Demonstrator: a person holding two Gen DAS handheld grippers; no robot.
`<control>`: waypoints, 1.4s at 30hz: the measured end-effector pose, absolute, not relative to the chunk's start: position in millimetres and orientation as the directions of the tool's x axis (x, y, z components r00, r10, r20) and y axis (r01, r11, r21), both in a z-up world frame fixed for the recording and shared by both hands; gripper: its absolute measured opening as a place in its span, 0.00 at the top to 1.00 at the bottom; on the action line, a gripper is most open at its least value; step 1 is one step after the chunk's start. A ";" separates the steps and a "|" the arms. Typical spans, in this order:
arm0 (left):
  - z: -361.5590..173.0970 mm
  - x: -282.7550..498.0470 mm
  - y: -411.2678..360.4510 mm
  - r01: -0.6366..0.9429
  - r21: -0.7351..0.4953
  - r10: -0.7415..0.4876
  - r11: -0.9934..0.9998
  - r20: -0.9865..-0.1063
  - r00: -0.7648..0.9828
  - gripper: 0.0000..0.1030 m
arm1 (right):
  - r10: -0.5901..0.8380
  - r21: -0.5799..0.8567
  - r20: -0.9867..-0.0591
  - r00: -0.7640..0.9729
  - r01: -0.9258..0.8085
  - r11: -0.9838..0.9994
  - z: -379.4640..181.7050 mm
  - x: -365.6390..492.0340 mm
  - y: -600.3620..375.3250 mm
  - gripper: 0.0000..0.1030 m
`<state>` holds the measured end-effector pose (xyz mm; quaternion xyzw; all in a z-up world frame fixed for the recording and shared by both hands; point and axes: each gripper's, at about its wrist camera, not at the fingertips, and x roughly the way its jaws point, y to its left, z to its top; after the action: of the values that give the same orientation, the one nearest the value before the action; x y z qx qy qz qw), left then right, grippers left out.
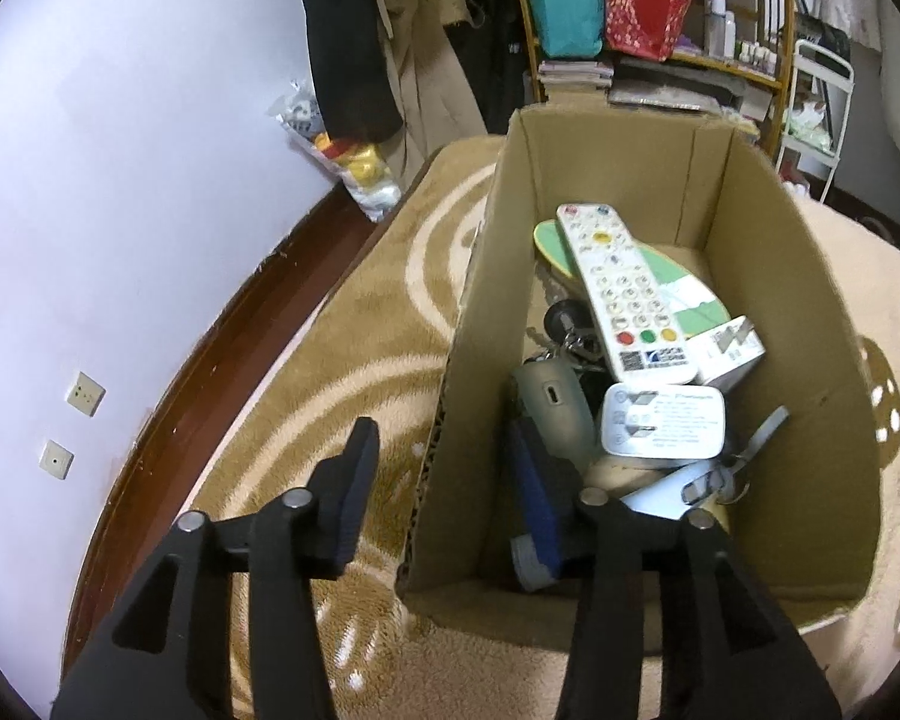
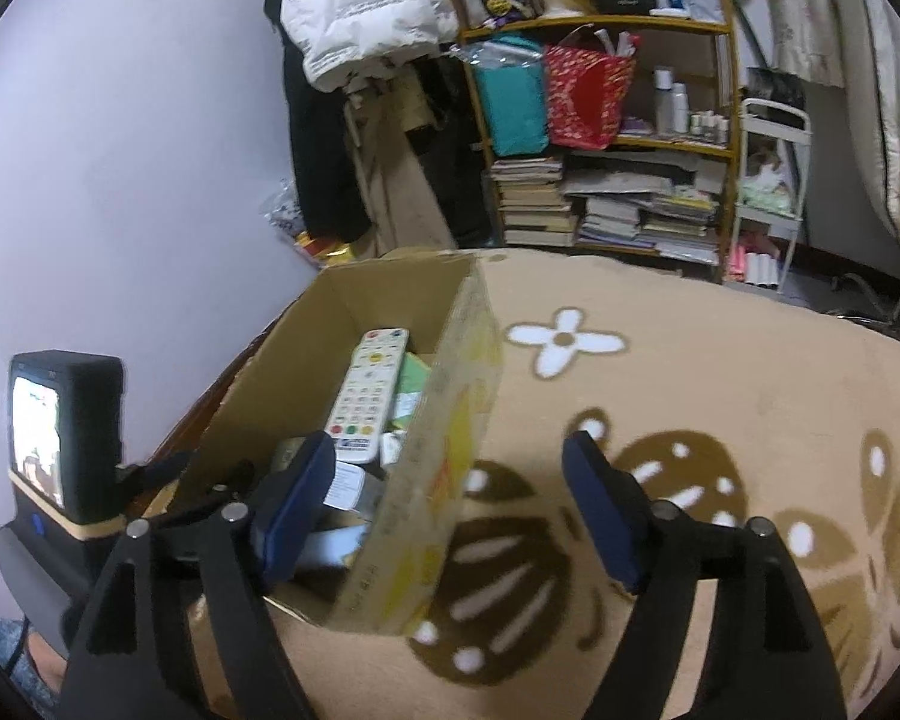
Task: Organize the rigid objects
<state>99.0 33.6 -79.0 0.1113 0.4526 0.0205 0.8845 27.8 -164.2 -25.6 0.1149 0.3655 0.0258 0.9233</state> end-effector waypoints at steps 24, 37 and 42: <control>-18.3 17.8 13.4 0.172 0.218 -0.002 0.961 -0.612 0.791 0.04 | 0.006 0.216 -0.635 0.772 0.171 0.961 -11.3 -54.4 -204.1 0.00; -5.0 -13.5 12.8 0.232 0.166 -0.091 0.958 -0.595 0.799 0.01 | -0.003 0.249 -0.580 0.815 0.181 0.951 -7.6 -93.8 -207.8 0.00; 2.6 -29.3 12.7 0.230 0.172 -0.098 0.958 -0.559 0.824 0.01 | -0.008 0.254 -0.557 0.831 0.180 0.950 -6.3 -101.3 -206.8 0.00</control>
<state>-29.3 12.7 2.6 0.1167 0.2841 -0.0866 0.9477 -101.3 -206.8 -6.3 0.1497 0.2866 -0.0497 0.9450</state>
